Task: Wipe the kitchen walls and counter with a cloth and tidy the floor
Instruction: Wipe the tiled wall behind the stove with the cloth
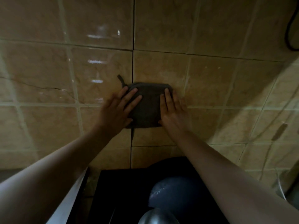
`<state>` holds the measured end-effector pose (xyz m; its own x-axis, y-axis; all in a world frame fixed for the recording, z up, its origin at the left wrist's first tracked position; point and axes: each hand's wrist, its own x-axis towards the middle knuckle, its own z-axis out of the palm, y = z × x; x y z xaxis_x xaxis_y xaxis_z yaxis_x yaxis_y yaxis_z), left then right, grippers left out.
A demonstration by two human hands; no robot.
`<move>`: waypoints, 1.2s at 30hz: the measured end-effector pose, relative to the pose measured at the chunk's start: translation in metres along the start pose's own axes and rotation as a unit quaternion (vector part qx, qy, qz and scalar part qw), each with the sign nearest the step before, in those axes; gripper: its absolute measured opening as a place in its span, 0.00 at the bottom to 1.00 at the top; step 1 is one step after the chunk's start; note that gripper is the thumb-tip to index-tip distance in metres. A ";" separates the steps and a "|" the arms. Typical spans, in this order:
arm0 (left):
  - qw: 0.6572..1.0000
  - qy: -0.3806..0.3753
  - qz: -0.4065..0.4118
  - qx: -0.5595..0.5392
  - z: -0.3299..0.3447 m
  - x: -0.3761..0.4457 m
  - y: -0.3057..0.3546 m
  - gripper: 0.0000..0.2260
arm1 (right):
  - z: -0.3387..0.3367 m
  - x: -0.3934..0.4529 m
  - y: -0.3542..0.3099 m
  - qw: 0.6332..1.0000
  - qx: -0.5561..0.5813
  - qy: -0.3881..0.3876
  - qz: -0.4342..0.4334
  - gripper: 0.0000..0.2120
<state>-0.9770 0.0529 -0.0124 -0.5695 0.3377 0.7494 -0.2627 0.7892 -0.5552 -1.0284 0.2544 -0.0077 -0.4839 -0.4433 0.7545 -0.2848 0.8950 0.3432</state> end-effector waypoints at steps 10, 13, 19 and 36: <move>0.997 -0.041 -0.008 0.061 -0.026 0.043 -0.034 0.41 | -0.040 0.040 0.019 0.995 0.069 -0.065 -0.013 0.38; 0.996 -0.054 -0.026 0.064 -0.037 0.055 -0.042 0.40 | -0.050 0.052 0.023 0.993 0.087 -0.076 -0.010 0.36; 0.995 -0.091 -0.012 0.047 -0.055 0.076 -0.054 0.36 | -0.066 0.074 0.033 0.995 0.088 -0.054 -0.014 0.36; 0.989 -0.108 -0.083 -0.049 -0.093 0.154 -0.074 0.38 | -0.124 0.143 0.088 0.996 -0.012 -0.087 -0.010 0.48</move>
<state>-0.9728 0.0939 0.1771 -0.6807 0.0899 0.7271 -0.2958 0.8743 -0.3850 -1.0203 0.2759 0.1999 -0.6144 -0.4607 0.6405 -0.2774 0.8861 0.3713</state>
